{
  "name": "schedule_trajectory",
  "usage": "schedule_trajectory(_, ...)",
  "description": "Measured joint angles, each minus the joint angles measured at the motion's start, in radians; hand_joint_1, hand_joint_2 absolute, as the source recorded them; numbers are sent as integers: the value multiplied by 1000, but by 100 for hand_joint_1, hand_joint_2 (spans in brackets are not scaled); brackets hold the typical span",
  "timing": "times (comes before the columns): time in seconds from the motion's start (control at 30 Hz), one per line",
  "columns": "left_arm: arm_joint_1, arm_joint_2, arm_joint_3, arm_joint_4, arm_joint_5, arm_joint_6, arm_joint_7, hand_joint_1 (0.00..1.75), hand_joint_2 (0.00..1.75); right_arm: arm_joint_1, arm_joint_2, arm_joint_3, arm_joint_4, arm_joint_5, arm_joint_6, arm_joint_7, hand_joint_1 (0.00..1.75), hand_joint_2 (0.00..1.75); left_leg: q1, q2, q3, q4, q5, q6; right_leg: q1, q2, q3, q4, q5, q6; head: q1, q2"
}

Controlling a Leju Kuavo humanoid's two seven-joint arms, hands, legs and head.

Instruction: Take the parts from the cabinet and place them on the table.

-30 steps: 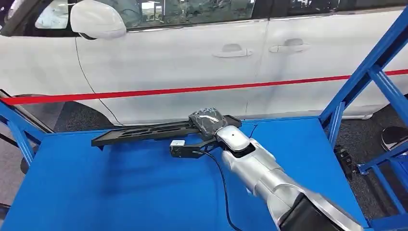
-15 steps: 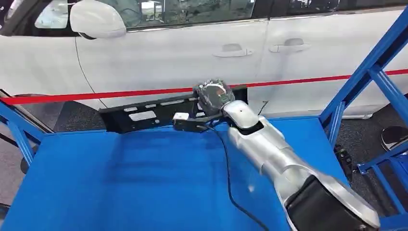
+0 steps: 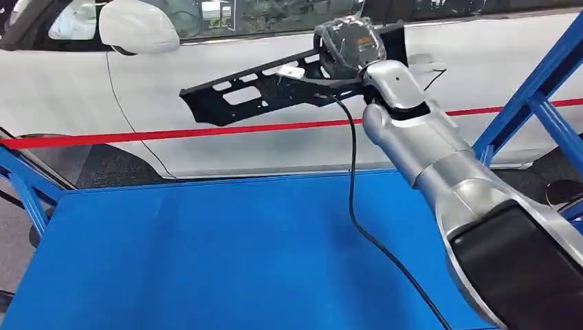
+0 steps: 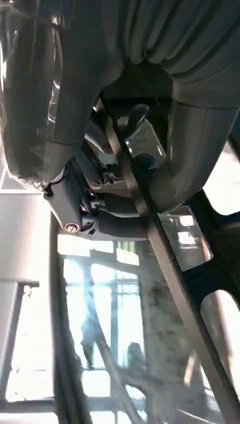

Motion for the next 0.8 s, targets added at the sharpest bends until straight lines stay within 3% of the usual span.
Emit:
schedule_trajectory(0.23,0,0,0,0,0,6,0,0,0,-36,-29,-33,0,-7,-2,-5,175,175,0,0,0,0,0,0,0,0,0,0,0,0,0,0)
schedule_trajectory(0.8,0,0,1,0,0,8,0,0,0,-38,-36,-39,0,-7,-2,-9,175,175,0,0,0,0,0,0,0,0,0,0,0,0,0,0)
